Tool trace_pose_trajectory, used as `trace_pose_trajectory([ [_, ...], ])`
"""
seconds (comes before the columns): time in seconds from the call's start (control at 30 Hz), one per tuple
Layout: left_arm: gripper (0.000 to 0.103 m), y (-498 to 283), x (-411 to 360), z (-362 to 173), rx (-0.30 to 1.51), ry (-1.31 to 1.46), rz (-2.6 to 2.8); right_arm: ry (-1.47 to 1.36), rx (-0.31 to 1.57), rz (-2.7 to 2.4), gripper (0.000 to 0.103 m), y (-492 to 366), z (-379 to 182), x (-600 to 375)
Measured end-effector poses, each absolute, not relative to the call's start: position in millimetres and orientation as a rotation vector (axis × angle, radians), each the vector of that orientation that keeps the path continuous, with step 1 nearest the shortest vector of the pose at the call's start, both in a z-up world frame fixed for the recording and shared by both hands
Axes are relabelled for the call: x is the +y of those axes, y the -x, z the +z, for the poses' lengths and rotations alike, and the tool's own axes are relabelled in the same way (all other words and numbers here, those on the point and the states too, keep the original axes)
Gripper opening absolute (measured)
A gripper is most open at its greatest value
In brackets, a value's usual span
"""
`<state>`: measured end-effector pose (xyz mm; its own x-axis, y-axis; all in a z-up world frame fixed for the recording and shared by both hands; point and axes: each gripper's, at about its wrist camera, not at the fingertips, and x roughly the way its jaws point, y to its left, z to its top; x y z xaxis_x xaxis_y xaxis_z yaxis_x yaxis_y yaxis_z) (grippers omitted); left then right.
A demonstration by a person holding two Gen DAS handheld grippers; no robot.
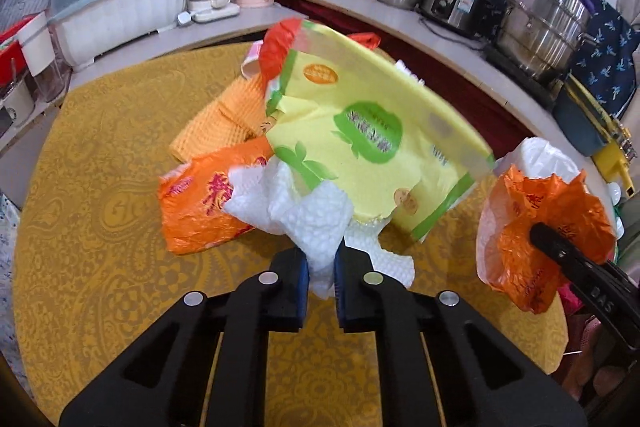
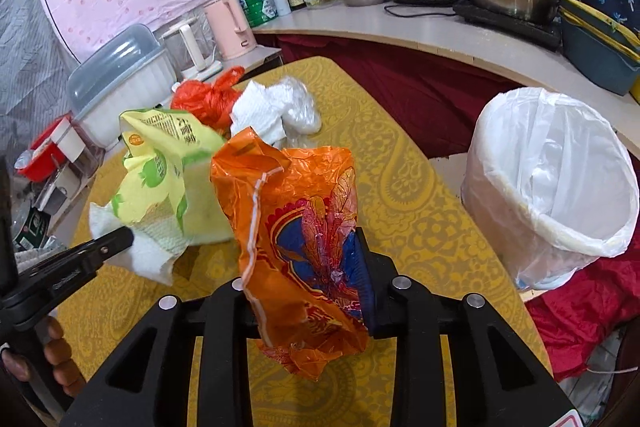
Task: Collect trash
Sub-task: 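Lift the orange bag and white tissue and carry both toward the trash bin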
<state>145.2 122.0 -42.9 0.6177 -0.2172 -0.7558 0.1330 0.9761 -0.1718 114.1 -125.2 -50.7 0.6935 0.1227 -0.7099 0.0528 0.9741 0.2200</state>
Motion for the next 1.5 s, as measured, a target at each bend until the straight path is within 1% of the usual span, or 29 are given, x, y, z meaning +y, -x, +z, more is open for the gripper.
trace_pose_trajectory([
  [0.3,0.010,-115.8,125.6,11.7,0.787,0.101,-0.205,-0.271,0.705,0.107,0.029,-99.3,-3.9,-123.3],
  [0.47,0.010,-111.1,116.6,8.7,0.800,0.072,-0.195,-0.297,0.613,0.206,0.029,-86.5,38.5,-107.9],
  [0.6,0.010,-108.1,110.6,0.1,0.823,0.064,-0.204,-0.297,0.595,0.284,0.029,-83.3,51.9,-90.5],
  [0.67,0.010,-105.3,109.4,2.1,0.821,0.066,-0.214,-0.268,0.610,0.296,0.029,-88.2,44.7,-78.6],
  [0.73,0.010,-103.1,109.1,6.9,0.813,0.075,-0.226,-0.242,0.662,0.292,0.029,-98.6,22.7,-68.7],
  [0.83,0.010,-97.5,111.9,19.1,0.783,0.089,-0.242,-0.164,0.769,0.232,0.028,-115.2,-24.3,-57.5],
  [0.93,0.006,-94.4,116.0,32.8,0.746,0.097,-0.233,-0.149,0.860,0.204,0.026,-124.1,-62.7,-56.1],
  [1.07,0.005,-95.0,127.8,51.9,0.711,0.134,-0.230,-0.157,0.920,0.196,0.024,-128.8,-84.7,-60.2],
  [1.27,0.005,-91.7,131.2,91.7,0.612,0.161,-0.249,-0.163,0.928,0.187,0.024,-128.8,-88.4,-64.5],
  [1.37,0.005,-93.6,122.4,106.3,0.581,0.143,-0.264,-0.186,0.890,0.194,0.024,-125.1,-69.2,-69.6],
  [1.5,0.005,-100.5,101.9,108.6,0.585,0.120,-0.294,-0.202,0.790,0.191,0.024,-114.4,-26.9,-85.0],
])
